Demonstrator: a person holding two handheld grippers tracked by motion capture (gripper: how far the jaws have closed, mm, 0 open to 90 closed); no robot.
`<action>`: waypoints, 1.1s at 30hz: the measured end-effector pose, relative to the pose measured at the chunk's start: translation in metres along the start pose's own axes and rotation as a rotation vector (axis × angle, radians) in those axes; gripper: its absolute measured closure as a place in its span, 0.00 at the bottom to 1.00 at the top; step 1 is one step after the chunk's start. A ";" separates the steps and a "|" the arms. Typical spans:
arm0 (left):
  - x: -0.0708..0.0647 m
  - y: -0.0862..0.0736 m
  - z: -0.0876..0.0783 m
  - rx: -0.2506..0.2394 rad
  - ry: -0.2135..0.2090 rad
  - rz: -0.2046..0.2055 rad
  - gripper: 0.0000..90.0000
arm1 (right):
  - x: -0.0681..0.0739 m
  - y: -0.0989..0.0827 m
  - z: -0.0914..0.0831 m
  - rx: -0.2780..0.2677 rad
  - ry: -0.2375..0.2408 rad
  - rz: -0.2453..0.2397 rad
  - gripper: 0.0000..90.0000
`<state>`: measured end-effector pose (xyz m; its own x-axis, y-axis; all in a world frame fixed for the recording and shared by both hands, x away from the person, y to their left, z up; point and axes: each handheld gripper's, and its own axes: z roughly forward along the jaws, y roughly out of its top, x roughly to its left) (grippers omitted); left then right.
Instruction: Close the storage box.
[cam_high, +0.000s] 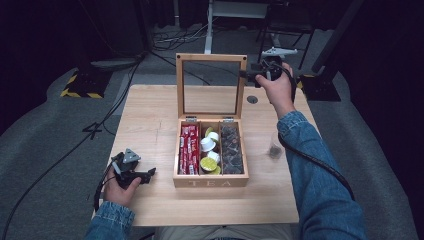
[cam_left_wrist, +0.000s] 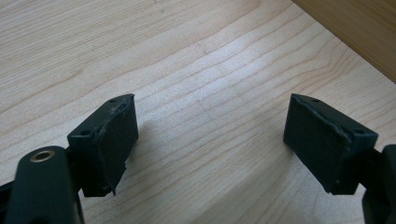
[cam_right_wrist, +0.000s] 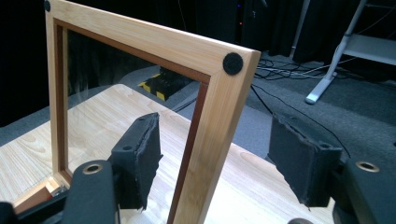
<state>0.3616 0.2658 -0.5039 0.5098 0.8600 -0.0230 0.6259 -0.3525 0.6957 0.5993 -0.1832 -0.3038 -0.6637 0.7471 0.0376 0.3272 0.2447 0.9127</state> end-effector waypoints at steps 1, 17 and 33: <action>0.000 0.000 0.000 0.000 0.000 0.000 0.20 | 0.000 0.000 0.003 0.001 0.002 0.002 0.38; 0.000 0.000 0.000 0.001 0.001 -0.002 0.20 | 0.000 0.003 0.027 0.019 0.025 0.034 0.48; 0.000 0.000 0.000 -0.001 0.000 0.000 0.20 | 0.000 0.002 0.024 0.017 0.059 0.061 0.61</action>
<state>0.3620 0.2658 -0.5040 0.5100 0.8598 -0.0232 0.6254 -0.3522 0.6963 0.6159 -0.1681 -0.3118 -0.6808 0.7230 0.1171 0.3793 0.2113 0.9008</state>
